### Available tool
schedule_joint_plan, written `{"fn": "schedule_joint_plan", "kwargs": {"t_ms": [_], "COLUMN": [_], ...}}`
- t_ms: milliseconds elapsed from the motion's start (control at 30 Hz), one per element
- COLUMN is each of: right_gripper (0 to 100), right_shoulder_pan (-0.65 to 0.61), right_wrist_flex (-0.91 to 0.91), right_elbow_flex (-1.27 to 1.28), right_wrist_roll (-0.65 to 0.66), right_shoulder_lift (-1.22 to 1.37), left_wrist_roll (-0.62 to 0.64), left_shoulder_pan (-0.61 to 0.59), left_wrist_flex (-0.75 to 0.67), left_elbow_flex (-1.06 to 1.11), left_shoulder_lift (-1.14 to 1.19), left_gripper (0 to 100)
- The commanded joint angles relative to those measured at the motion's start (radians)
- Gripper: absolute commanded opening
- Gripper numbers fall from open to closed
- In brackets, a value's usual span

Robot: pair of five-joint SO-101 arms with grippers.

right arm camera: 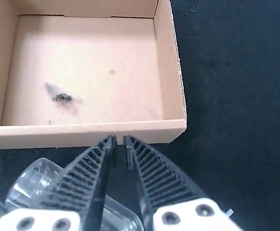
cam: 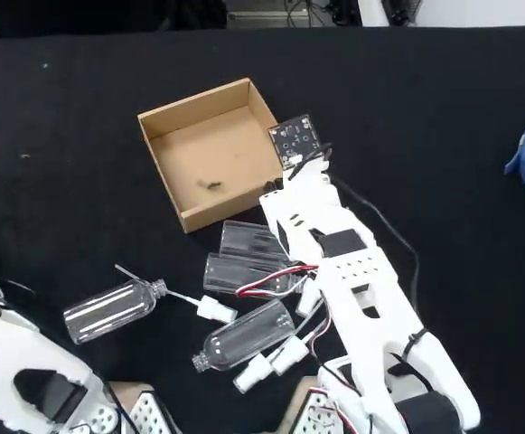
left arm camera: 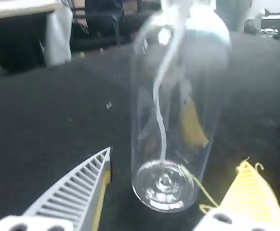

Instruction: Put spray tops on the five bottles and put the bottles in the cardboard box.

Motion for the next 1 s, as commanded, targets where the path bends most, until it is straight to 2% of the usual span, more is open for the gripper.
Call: {"fn": "schedule_joint_plan", "kwargs": {"t_ms": [0, 167, 567, 800, 967], "right_gripper": [1.1, 1.1, 1.1, 1.1, 1.1], "right_shoulder_pan": [-0.008, -0.008, -0.008, -0.008, -0.008], "right_wrist_flex": [-0.028, -0.028, -0.028, -0.028, -0.028], "right_elbow_flex": [-0.008, -0.008, -0.008, -0.01, -0.01], "right_wrist_roll": [0.008, 0.008, 0.008, 0.008, 0.008], "right_shoulder_lift": [0.002, 0.002, 0.002, 0.002, 0.002], "left_wrist_roll": [-0.003, -0.011, -0.011, -0.011, -0.006], "left_shoulder_pan": [-0.005, 0.002, 0.002, 0.007, 0.013], "left_wrist_flex": [-0.048, -0.169, -0.175, -0.163, 0.068], "left_elbow_flex": [-0.027, -0.025, -0.045, 0.018, 0.004], "left_shoulder_lift": [-0.035, -0.035, -0.049, -0.215, -0.321], "left_gripper": [26, 26, 26, 26, 26]}}
